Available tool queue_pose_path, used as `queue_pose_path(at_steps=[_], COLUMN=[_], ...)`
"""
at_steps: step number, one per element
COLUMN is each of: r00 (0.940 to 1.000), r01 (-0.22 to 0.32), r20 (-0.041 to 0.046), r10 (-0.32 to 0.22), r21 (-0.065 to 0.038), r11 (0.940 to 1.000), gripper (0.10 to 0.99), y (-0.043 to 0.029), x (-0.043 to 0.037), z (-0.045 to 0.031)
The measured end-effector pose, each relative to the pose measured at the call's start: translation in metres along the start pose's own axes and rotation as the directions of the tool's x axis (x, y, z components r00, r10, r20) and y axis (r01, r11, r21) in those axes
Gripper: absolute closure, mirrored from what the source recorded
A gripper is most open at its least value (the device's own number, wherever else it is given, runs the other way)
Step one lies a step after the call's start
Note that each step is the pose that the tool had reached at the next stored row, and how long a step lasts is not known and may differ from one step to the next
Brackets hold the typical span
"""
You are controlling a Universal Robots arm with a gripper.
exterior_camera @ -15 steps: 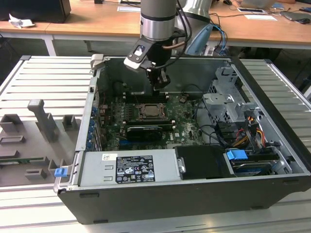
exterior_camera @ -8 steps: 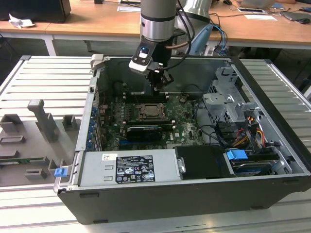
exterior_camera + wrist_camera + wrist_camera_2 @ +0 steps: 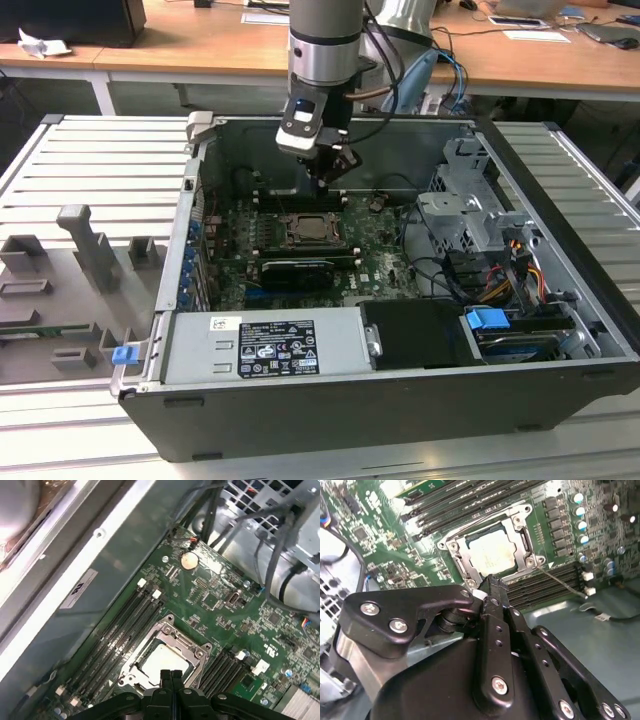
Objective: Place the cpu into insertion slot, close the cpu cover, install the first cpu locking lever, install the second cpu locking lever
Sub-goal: 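Install the first cpu locking lever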
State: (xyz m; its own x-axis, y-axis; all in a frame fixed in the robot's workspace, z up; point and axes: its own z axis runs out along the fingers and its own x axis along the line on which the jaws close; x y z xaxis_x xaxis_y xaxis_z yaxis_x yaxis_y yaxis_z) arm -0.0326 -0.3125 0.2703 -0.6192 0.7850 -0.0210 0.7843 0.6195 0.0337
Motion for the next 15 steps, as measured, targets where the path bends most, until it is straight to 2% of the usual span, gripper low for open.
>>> queue_pose_path(at_steps=[3,9,11,15], r00=[0.9961,0.984,0.9756,0.9641], r01=[0.088,0.178,0.219,0.265], r20=[-0.0028,-0.0056,-0.0068,-0.0081], r10=[-0.088,-0.178,-0.219,-0.266], r21=[-0.002,-0.004,-0.005,-0.007], r11=[0.9961,0.984,0.9756,0.9641], gripper=[0.98,0.98,0.98,0.98], y=[0.0,0.0,0.0,0.0], x=[0.0,0.0,0.0,0.0], z=[0.0,0.0,0.0,0.0])
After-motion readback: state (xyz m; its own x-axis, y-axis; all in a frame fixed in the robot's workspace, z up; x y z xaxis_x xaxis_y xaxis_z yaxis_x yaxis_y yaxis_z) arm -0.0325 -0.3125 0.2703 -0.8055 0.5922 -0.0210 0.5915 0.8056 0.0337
